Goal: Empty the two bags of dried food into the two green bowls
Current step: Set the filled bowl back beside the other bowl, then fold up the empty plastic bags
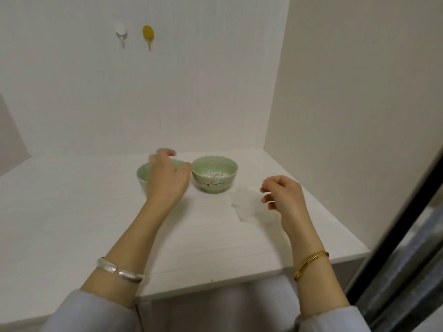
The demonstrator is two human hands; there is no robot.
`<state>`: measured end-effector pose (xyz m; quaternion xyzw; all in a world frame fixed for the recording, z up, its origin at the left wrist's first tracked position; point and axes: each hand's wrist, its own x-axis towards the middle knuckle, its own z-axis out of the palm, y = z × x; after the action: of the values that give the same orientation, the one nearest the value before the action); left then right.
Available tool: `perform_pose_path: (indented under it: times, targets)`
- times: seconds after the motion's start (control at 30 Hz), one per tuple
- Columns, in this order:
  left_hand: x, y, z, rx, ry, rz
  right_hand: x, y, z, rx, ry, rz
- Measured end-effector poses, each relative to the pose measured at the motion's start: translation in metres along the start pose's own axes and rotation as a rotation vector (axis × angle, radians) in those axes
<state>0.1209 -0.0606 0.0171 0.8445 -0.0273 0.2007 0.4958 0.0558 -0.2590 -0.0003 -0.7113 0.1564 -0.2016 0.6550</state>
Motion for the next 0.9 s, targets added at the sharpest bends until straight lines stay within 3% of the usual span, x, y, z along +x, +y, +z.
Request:
perform_pose_path:
  times: [0.1,0.3,0.5,0.67,0.83,0.9]
  targets:
    - [-0.014,0.017,0.023,-0.010,-0.139,0.125,0.011,0.010,-0.011,-0.238,0.067,-0.074]
    - [-0.033,0.026,0.061,0.356,-0.306,0.310,0.024,0.022,-0.009,-0.807,-0.224,-0.132]
    - [-0.037,0.025,0.068,0.321,-0.383,0.330,0.029,0.039,0.001,-0.985,-0.314,-0.082]
    - [-0.033,0.014,0.065,0.293,-0.444,0.343,0.029,0.039,0.009,-1.191,-0.306,-0.176]
    - [-0.033,0.007,0.064,0.229,-0.484,0.263,0.033,0.036,0.013,-1.141,-0.309,-0.153]
    - [-0.031,0.004,0.062,0.161,-0.512,0.176,0.029,0.025,0.014,-1.124,-0.284,-0.229]
